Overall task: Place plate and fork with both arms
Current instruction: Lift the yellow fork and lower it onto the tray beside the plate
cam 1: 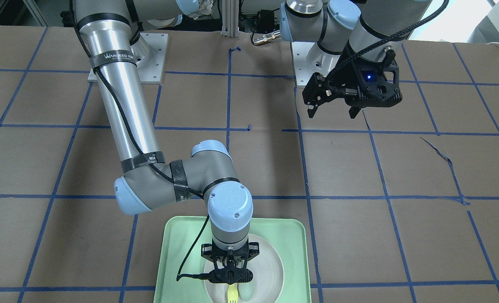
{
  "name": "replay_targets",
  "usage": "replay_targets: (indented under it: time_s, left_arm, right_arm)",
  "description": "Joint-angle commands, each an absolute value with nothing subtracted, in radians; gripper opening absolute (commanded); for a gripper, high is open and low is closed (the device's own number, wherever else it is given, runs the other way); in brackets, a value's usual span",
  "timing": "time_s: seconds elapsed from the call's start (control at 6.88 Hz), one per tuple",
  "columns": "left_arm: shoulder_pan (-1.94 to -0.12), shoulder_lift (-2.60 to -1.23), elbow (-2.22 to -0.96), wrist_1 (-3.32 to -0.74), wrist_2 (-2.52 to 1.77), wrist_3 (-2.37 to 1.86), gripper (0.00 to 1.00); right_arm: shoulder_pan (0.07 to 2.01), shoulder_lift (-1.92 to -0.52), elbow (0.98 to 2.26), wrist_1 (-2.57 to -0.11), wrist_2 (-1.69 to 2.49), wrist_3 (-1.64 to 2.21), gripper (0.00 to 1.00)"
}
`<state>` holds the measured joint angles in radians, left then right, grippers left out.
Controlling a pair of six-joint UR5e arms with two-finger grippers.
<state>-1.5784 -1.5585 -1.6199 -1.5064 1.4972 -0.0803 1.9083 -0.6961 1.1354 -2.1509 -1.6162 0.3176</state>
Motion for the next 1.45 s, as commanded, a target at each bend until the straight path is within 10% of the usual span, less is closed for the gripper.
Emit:
replay_targets:
  time_s: [0.0,1.31]
  left_arm:
    - [-1.578,-1.559,-1.620,-1.506,1.497,-0.081,0.98]
    - [-1.578,-1.562,-1.620,-1.505,1.493,-0.081,0.98]
  right_arm:
    - [1.908,-0.707,1.146,-2.160,-1.608,0.316,0.14]
    - [1.753,-0.830,1.322,-2.152,-1.497,0.123,0.13]
